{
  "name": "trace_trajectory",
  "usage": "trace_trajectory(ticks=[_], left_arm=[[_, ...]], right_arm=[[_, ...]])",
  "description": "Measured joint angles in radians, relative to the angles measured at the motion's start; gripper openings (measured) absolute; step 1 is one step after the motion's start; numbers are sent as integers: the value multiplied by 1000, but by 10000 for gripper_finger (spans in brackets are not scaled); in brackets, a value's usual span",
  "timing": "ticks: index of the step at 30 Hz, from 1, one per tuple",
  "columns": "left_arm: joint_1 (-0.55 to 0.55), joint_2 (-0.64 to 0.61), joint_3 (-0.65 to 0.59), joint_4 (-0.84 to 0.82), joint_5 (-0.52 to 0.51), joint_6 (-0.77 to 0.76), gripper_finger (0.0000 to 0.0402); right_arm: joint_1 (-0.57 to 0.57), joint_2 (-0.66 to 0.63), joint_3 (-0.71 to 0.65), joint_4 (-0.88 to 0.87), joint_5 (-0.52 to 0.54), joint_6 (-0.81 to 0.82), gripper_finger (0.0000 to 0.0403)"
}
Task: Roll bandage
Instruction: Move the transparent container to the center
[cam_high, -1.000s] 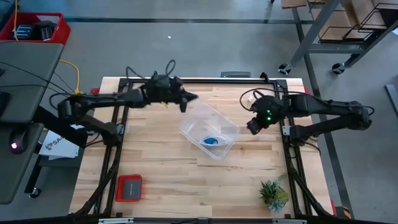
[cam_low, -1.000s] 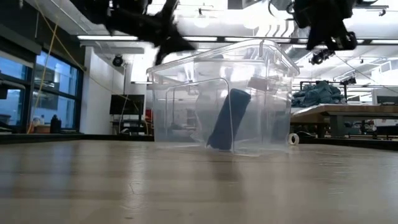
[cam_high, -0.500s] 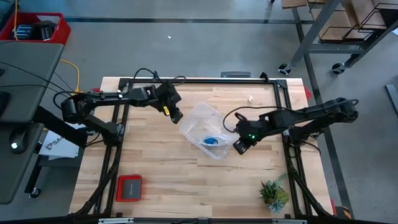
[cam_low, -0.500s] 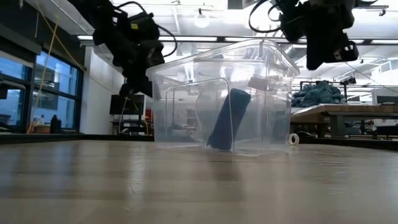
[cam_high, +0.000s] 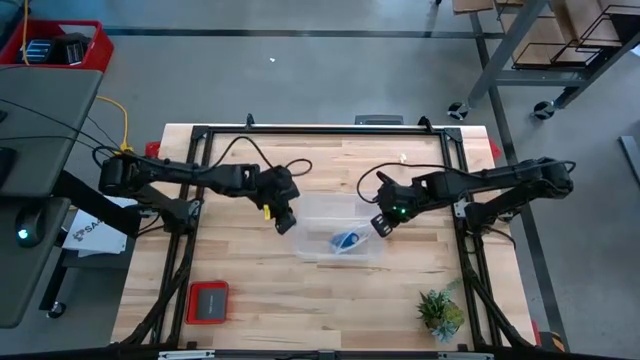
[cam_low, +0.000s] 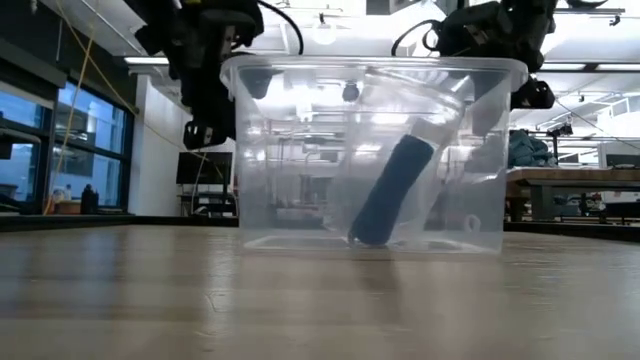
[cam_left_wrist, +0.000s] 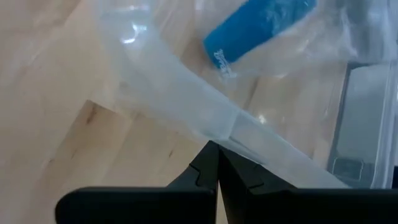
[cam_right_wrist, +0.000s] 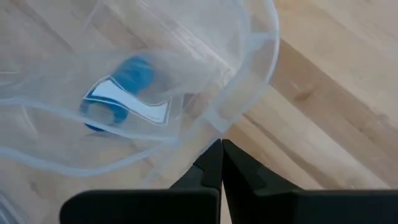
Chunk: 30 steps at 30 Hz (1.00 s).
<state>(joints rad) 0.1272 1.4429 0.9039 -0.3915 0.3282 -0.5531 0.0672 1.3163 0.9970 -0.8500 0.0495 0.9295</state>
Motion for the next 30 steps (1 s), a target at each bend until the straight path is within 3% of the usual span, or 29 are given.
trace_trajectory(ticks=[9,20,24,30], left_arm=[[3,-17,0,31,-15,27,0],[32,-123,0,69,-14,181,0],[26,-235,-82,267,-26,194,0],[-10,-472,-390,704,-123,46,0]], right_arm=[[-23,-30,0,-74,-48,-77,0],[-24,-131,0,-247,-15,-55,0],[-24,-193,0,-277,12,-23,0],[-24,-289,0,-269,65,-10,0]])
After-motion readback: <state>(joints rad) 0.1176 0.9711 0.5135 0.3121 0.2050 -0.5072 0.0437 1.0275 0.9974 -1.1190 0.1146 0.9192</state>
